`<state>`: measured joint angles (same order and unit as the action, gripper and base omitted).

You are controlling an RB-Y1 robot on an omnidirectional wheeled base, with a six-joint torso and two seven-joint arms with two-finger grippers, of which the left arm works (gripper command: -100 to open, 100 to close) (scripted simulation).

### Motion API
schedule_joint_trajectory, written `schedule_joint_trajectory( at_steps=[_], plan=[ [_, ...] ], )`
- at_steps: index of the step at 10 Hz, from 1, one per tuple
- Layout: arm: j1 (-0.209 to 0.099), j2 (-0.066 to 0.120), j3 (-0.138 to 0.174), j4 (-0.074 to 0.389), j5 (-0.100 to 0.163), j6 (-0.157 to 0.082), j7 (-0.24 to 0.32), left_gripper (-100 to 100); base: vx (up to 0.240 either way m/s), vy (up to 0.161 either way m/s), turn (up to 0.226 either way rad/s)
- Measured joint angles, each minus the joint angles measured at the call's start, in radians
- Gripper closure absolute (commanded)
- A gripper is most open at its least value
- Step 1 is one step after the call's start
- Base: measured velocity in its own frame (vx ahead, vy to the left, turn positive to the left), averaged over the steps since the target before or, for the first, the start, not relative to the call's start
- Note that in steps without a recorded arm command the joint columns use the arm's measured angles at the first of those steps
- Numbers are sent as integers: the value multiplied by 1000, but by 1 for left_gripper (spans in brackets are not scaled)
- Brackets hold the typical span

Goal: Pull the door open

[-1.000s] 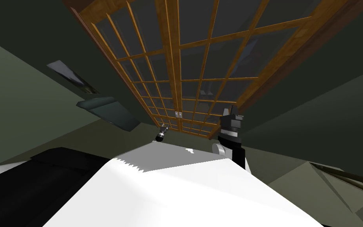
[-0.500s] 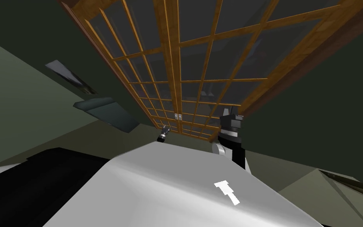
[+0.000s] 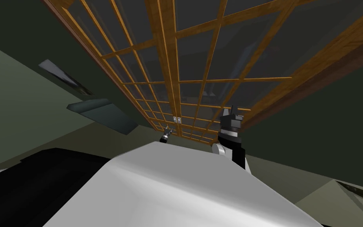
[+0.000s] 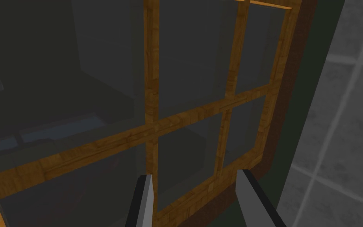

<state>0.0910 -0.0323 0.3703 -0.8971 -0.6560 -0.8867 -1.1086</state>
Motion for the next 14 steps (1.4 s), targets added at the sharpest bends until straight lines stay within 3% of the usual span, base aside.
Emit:
schedule_joint_trajectory(
  at_steps=[1, 4, 5, 7, 9, 10, 12, 14],
  plan=[
    [0, -2, 0, 0, -1, 0, -3, -100, -66, -14, -29],
    [18, 40, 37, 35, 16, -8, -20, -100, -174, -29, -39],
    [42, 52, 48, 21, 20, -2, -20, -100, -184, -9, -46],
    [56, 76, 81, 34, 35, 11, -32, -100, -189, 10, -76],
    [57, 104, 129, 88, 60, 0, -64, -100, -159, 54, -56],
    [78, 106, 131, 53, 59, 16, -55, -100, -78, 44, -71],
    [94, 118, 158, 40, 71, 44, -55, -100, -95, 36, -56],
    [89, 127, 187, 72, 85, 42, -76, -100, -103, 30, -85]
  ],
)
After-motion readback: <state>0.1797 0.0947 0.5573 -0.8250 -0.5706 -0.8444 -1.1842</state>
